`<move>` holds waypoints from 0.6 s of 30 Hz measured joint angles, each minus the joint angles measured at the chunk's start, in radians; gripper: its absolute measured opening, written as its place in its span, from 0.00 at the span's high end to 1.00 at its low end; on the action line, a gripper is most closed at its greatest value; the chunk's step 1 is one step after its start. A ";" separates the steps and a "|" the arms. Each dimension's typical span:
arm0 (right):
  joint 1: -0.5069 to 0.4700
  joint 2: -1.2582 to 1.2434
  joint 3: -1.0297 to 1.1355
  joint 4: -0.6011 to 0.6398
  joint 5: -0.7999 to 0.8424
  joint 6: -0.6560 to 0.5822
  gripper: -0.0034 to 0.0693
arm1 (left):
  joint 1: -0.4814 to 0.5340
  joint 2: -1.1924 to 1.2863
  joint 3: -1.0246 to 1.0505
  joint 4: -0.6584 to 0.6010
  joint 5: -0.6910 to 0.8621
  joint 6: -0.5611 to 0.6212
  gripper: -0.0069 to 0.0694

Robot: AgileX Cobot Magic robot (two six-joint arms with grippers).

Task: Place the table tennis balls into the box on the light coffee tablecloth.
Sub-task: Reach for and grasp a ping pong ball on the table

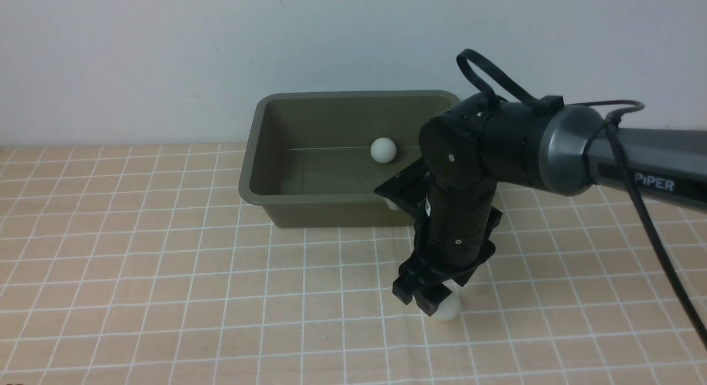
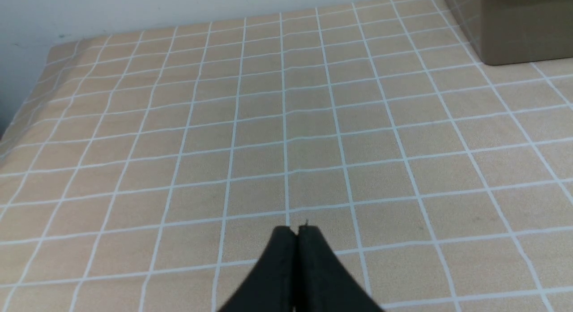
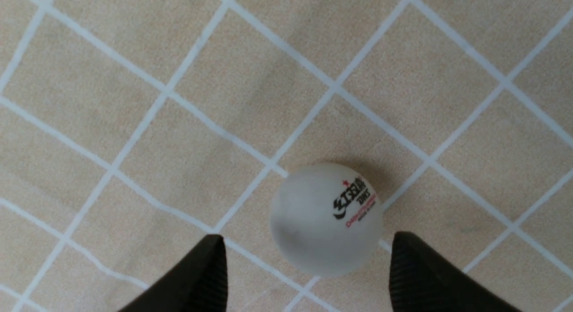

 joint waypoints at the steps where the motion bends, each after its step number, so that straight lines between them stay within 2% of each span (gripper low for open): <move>1: 0.000 0.000 0.000 0.003 0.004 0.000 0.34 | 0.000 0.000 0.000 0.000 0.000 0.000 1.00; 18: 0.000 0.074 0.000 -0.008 -0.053 -0.019 0.34 | 0.000 0.000 0.000 0.000 0.000 0.000 1.00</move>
